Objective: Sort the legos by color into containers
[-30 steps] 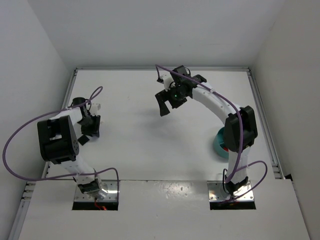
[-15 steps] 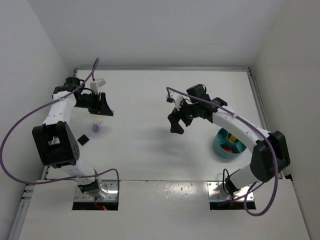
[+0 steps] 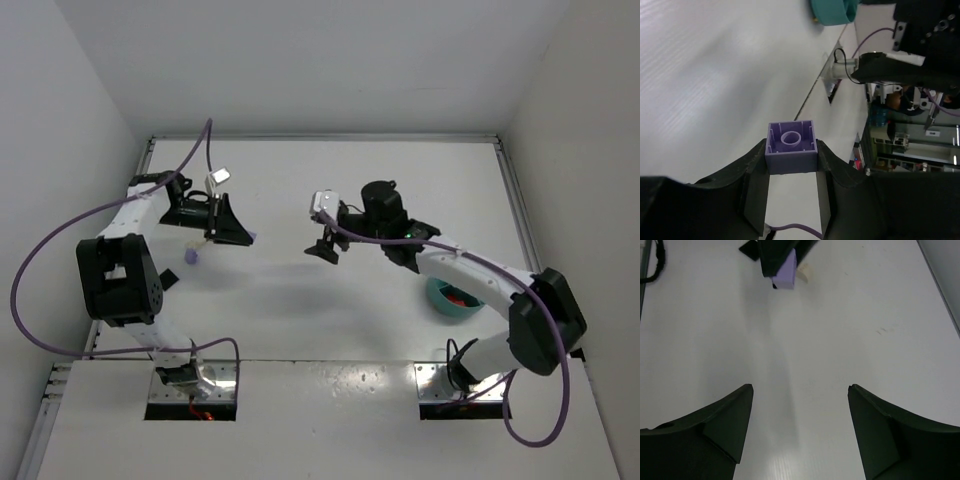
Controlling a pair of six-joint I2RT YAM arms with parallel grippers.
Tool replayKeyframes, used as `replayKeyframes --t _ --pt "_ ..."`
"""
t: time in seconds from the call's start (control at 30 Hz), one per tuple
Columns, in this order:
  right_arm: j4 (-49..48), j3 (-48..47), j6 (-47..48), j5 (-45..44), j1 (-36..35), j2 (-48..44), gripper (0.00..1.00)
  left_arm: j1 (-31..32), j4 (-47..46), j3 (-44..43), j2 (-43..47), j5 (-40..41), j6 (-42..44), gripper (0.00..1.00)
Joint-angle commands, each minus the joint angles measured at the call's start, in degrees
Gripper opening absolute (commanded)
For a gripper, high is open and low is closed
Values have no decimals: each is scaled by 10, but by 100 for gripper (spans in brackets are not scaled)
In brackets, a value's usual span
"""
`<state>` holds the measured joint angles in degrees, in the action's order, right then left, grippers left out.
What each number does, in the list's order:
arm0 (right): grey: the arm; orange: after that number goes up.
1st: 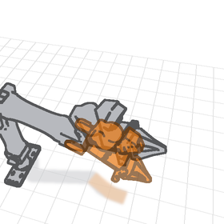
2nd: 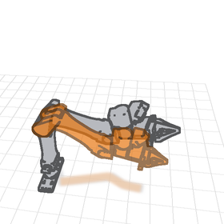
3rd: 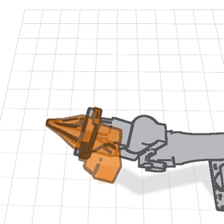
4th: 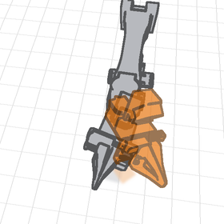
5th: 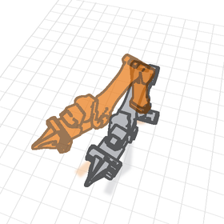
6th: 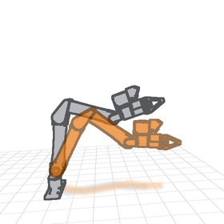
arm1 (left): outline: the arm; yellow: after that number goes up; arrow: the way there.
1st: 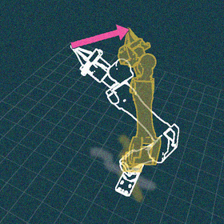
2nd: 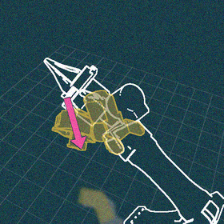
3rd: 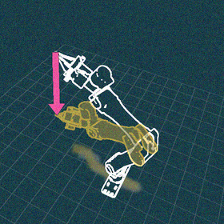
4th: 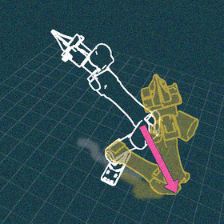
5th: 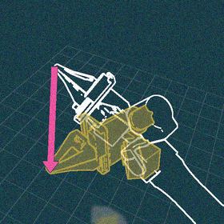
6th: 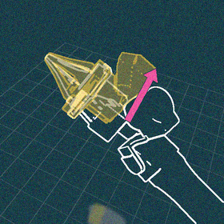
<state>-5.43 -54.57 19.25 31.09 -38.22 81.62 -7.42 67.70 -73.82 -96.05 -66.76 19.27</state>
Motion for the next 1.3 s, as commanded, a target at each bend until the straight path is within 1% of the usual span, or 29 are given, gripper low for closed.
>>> replayKeyframes --t 0.0,0.07,0.1,0.2,0.33,0.37,0.47,0.57,0.67,0.8,0.87,0.93,1.1,1.2,1.27 --pt "-138 -19 -1 31 -43 35 76 16 23 17 40 -64 24 26" --pt "-164 -19 -1 20 -68 47 75 16 23 23 57 -72 24 26" --pt "-190 -19 -1 20 -74 52 73 22 23 30 63 -79 24 26" --pt "-227 -19 -1 13 -93 64 71 22 23 50 87 -86 24 26" --pt "-227 -30 -1 25 -108 75 67 28 16 68 100 -97 17 26" --pt "-227 -30 -6 25 -115 80 65 28 16 68 100 -102 17 25" --pt "-234 -36 -12 12 -127 87 64 33 5 75 105 -102 11 24" --pt "-247 -36 -25 -1 -132 100 64 33 -1 81 105 -108 6 24" --pt "-247 -41 -25 -8 -138 106 64 33 -19 96 117 -114 -23 23" --pt "-247 -47 -30 -14 -149 117 64 38 -32 101 127 -114 -29 23" --pt "-252 -53 -35 -19 -149 117 61 38 -32 107 133 -119 -34 23" --pt "-252 -53 -41 -25 -149 122 61 43 -45 113 139 -119 -40 23" --pt "-269 -58 -53 -36 -154 128 61 43 -86 142 162 -124 -92 21" --pt "-269 -58 -53 -36 -154 128 57 43 -93 148 162 -124 -98 21" --pt "-269 -58 -53 -36 -154 128 52 43 -93 148 162 -129 -98 21"
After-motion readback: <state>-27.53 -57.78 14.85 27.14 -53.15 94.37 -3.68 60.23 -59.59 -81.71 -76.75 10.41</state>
